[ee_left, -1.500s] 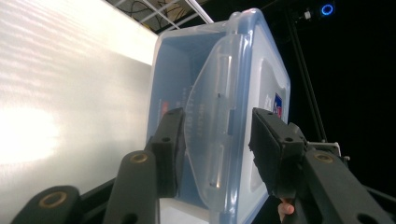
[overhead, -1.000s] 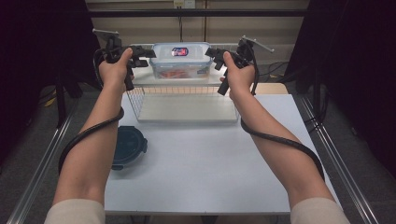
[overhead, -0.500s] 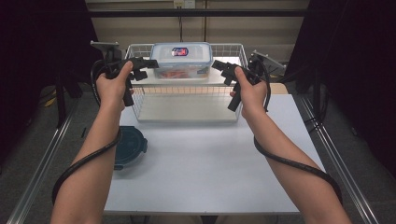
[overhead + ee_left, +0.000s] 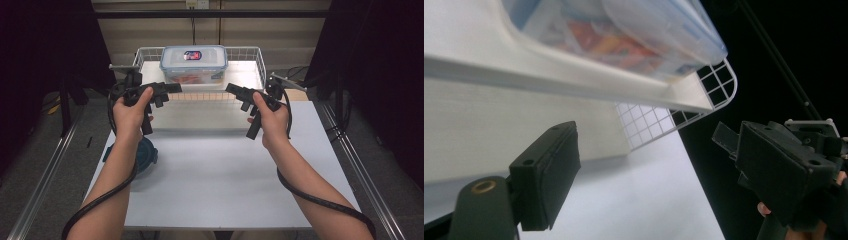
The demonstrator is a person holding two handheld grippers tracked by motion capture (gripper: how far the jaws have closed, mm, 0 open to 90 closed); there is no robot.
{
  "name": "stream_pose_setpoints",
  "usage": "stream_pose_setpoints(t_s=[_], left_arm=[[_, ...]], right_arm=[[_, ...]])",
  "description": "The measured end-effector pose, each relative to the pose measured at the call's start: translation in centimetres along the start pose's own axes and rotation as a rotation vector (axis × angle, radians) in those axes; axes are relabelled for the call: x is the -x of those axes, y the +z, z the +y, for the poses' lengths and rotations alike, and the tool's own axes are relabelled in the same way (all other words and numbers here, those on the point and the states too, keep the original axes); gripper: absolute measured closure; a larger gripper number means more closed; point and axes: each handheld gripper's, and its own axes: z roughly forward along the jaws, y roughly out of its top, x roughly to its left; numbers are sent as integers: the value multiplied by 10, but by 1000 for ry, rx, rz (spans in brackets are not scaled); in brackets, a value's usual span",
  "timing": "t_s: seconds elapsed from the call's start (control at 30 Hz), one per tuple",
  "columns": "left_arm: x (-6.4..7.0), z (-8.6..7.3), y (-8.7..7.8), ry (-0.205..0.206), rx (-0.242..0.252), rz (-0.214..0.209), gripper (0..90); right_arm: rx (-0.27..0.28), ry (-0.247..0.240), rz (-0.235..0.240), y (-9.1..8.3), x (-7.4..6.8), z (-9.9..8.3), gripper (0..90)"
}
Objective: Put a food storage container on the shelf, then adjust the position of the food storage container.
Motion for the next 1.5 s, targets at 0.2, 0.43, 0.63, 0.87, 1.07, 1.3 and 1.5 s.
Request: stream_pose_setpoints(t_s=[0.2, 0.43, 0.63, 0.87, 1.07, 1.3, 1.5], left_arm=[[-10, -16, 4, -14, -10, -9, 163], [-19, -31, 4, -8, -12, 0, 152], [-30, -44, 7, -16, -29, -7, 147], [-41, -56, 8, -19, -47, 8, 130], [-46, -63, 8, -18, -60, 9, 121], [-51, -68, 9, -26, -70, 9, 113], [-55, -69, 6, -32, -74, 20, 106]], right_arm=[[-14, -32, -1, -6, 6, -12, 257], [-44, -22, 4, -6, 18, -26, 242], [-69, -30, 8, -6, 27, -38, 226], [-90, -27, 5, -12, 36, -49, 216], [-97, -27, 4, -16, 45, -57, 210], [-118, -27, 10, -19, 51, -64, 204], [-126, -34, 8, -22, 54, -66, 203]])
